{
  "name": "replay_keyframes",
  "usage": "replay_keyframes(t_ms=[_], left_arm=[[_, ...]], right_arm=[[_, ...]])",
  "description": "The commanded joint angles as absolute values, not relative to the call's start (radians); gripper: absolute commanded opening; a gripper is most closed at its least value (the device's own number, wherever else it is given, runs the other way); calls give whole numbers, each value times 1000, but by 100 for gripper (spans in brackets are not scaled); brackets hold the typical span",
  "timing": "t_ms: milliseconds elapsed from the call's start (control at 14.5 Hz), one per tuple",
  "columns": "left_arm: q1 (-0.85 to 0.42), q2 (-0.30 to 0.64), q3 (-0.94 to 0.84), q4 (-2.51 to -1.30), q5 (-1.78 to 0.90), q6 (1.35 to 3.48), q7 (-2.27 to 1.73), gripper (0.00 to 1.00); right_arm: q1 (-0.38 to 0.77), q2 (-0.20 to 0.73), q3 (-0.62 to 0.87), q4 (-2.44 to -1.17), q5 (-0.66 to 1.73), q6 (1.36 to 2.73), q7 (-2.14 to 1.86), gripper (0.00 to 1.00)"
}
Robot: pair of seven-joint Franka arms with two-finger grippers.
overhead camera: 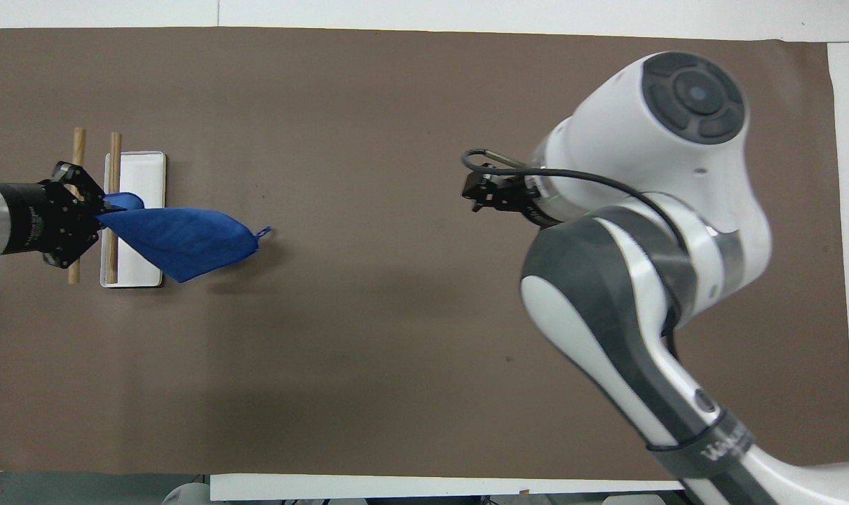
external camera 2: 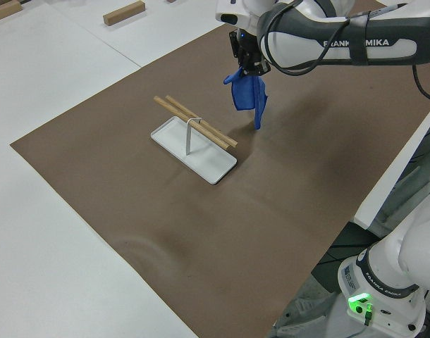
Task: Right arm passes towel to left arm to hang
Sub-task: 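Open the right gripper and withdraw it while the left gripper pulls the towel, then drape the towel over the wooden sticks with the left gripper and release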
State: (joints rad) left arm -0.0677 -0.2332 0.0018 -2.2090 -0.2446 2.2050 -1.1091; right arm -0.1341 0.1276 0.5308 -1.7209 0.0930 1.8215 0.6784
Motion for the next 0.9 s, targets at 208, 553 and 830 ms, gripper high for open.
replay_keyframes(t_ms=[208,553,830], left_arm=[[18,-178,-3,-2194,-270,2420,-876,0],[89,-84,-2,-2045,-268,2428,-814,0],[130,-91,-2,-2091,-270,2410,-725,1]], right_arm=[[-97,2,143,-1732,78,1690,-13,100],[-61,-2,-93,-1645,78,1629,-253,100],[-57,-11,-103,-1649,20,1597,-278,100]])
